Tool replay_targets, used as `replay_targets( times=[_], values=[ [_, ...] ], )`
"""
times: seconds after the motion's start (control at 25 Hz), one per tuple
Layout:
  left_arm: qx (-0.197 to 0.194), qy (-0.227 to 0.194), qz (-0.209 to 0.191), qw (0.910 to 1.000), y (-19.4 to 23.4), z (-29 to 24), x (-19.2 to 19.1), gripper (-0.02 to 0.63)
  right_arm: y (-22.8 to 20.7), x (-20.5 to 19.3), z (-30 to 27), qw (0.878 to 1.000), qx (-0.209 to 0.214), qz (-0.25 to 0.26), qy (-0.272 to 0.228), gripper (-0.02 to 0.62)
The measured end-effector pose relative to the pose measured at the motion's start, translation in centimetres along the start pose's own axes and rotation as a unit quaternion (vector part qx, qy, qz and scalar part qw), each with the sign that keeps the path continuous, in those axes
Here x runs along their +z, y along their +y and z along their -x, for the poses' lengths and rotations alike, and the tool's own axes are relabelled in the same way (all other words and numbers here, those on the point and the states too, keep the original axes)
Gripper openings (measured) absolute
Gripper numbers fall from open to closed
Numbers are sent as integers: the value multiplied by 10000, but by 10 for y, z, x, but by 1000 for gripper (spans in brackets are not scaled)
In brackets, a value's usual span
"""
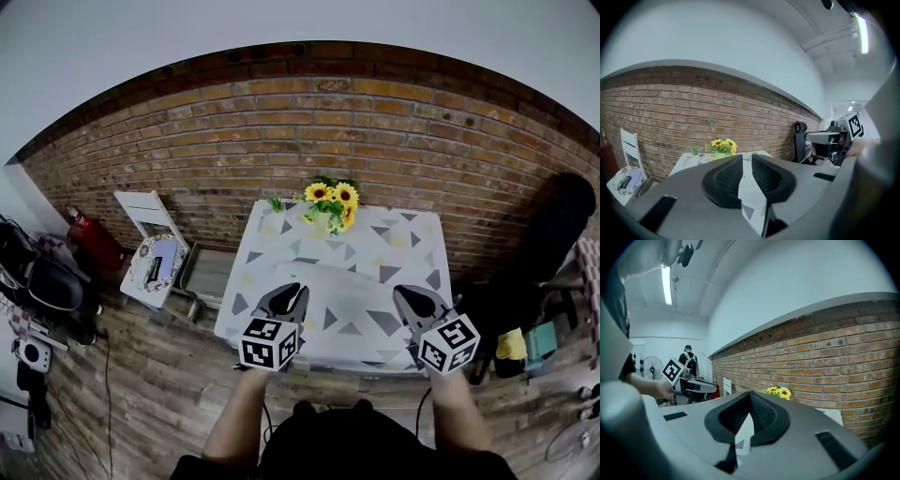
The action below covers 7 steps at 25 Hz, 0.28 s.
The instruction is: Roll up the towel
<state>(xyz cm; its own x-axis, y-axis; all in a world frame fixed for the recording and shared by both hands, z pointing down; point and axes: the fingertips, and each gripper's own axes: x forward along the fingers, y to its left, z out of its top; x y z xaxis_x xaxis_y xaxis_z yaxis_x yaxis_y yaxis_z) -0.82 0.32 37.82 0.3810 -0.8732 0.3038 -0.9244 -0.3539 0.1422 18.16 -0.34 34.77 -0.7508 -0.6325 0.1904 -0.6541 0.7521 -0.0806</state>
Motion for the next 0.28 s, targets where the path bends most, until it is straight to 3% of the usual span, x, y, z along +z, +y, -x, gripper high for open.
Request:
replay_targets(
  times=[0.28],
  values=[
    [54,-74,-205,9997,-6,-3,16,51,-6,-9,5,9999,-17,-104,50,15]
  ],
)
